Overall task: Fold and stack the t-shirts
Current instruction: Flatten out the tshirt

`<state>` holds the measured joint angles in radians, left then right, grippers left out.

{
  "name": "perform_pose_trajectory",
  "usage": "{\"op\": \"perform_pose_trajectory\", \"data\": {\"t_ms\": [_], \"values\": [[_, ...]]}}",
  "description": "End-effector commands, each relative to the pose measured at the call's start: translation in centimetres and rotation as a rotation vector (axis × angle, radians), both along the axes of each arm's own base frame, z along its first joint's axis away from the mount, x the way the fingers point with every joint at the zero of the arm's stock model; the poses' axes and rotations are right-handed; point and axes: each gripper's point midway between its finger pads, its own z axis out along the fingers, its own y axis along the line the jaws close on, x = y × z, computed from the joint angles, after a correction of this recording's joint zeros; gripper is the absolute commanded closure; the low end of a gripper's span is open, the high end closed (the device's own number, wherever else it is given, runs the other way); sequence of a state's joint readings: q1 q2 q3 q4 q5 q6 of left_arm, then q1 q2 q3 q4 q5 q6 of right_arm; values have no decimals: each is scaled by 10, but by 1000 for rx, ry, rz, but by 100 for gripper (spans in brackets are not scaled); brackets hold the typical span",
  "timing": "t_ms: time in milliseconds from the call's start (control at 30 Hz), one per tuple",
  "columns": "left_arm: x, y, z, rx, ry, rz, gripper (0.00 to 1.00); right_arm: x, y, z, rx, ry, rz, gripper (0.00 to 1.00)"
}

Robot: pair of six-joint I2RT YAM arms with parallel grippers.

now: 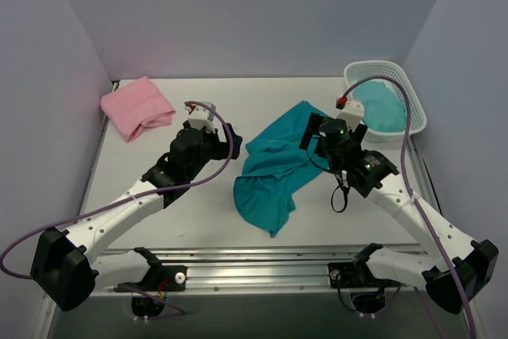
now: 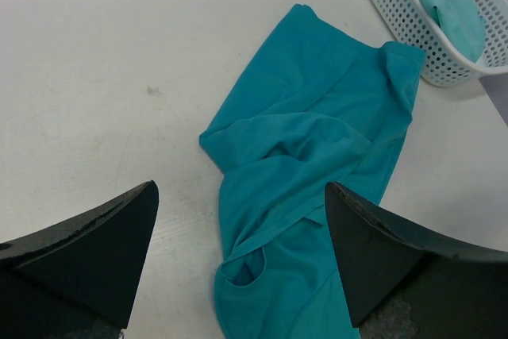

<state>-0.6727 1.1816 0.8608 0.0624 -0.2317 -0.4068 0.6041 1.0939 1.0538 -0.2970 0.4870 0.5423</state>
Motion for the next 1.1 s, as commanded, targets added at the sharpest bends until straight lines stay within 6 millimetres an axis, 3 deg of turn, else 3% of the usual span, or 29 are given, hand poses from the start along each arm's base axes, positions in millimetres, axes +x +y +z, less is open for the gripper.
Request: {"op": "perform_pose_trajectory", "data": {"t_ms": [0, 200, 300, 433, 533, 567, 633, 667, 733, 767, 800, 867, 900, 1000, 1067], "values": [[4, -6, 42, -38, -80, 1, 5, 0, 2, 6, 26, -30, -7, 0], [0, -18, 56, -39, -123, -36, 6, -5, -10, 23, 26, -104, -28, 0], [-3, -33, 57, -50, -134, -94, 6, -7, -7, 21, 28, -105, -1, 0], [-14, -57, 79, -63, -196, -175, 6, -7, -5, 14, 27, -90, 11, 0], [-39, -85, 113, -157, -279, -374, 6, -7, -4, 13, 28, -95, 19, 0], [-63, -101, 128, -241, -332, -529, 6, -7, -4, 12, 30, -100, 19, 0], [-74, -103, 137, -307, -401, -616, 6, -9, -5, 14, 38, -113, 23, 0], [-73, -102, 144, -345, -451, -608, 6, -8, -4, 15, 47, -122, 23, 0], [-52, -95, 126, -313, -398, -489, 6, -8, -4, 14, 48, -127, 28, 0], [-42, -92, 107, -254, -315, -438, 6, -8, -4, 14, 48, -129, 27, 0], [-32, -87, 114, -230, -325, -384, 6, -8, -4, 12, 46, -127, 27, 0], [-31, -82, 105, -148, -307, -327, 6, -7, -3, 12, 46, -132, 28, 0], [-21, -69, 105, -116, -312, -212, 6, -6, -3, 12, 46, -131, 26, 0], [-17, -44, 97, -27, -274, -42, 6, -5, -5, 9, 49, -125, 1, 0], [-6, -6, 87, 41, -219, 183, 6, -6, -6, 8, 48, -123, -4, 0]]}}
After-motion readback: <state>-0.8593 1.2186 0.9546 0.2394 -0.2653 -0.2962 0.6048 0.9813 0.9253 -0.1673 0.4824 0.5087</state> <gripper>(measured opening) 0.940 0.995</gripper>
